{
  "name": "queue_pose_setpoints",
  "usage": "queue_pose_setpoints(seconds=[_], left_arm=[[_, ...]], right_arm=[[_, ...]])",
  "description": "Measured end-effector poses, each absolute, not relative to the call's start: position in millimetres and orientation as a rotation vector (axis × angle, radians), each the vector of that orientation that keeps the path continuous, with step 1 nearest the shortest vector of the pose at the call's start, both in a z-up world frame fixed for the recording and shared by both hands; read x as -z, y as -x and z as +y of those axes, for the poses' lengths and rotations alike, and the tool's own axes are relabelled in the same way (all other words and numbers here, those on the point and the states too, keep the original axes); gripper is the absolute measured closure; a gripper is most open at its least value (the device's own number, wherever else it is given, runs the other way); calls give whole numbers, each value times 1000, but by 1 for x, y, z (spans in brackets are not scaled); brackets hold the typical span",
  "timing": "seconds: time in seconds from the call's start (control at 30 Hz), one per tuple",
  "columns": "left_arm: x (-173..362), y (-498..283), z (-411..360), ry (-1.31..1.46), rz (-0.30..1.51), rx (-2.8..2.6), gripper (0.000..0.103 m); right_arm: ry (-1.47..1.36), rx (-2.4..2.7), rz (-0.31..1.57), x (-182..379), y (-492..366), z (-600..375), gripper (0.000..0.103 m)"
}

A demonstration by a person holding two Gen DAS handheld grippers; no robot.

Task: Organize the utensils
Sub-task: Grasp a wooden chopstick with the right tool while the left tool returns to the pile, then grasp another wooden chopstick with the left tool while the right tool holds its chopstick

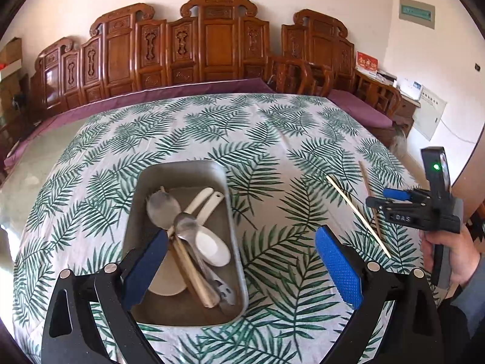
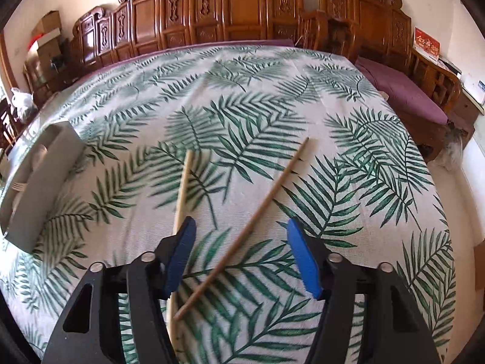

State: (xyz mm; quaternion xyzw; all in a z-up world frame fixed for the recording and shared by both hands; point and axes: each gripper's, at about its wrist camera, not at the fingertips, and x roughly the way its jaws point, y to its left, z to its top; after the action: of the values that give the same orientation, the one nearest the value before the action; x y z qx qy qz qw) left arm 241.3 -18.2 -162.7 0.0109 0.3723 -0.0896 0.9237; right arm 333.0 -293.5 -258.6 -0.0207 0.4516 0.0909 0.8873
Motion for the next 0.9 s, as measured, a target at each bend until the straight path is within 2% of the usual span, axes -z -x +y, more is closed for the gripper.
queue_pose_setpoints(seconds=[0.07, 0.2, 0.27, 0.33, 0.4, 0.67, 0.9], left_arm=[[164, -242, -25, -21, 766, 198, 9], [166, -242, -40, -17, 758, 194, 9], [168, -244, -50, -34, 772, 195, 9], [171, -245, -59, -46, 782, 199, 9], [176, -248, -72, -50, 800, 209, 9], [203, -267, -133, -93, 871, 278, 9], [228, -289, -184, -116, 937, 337, 19]], right_arm=[[47, -193, 954, 263, -336, -293, 50], [98, -183, 970, 265, -334, -291, 60], [100, -179, 978, 264, -333, -294, 72], [88, -174, 983, 263, -331, -301, 80], [68, -161, 994, 262, -330, -308, 93], [66, -149, 997, 262, -327, -327, 97], [-41, -159, 1000, 263, -328, -348, 97]])
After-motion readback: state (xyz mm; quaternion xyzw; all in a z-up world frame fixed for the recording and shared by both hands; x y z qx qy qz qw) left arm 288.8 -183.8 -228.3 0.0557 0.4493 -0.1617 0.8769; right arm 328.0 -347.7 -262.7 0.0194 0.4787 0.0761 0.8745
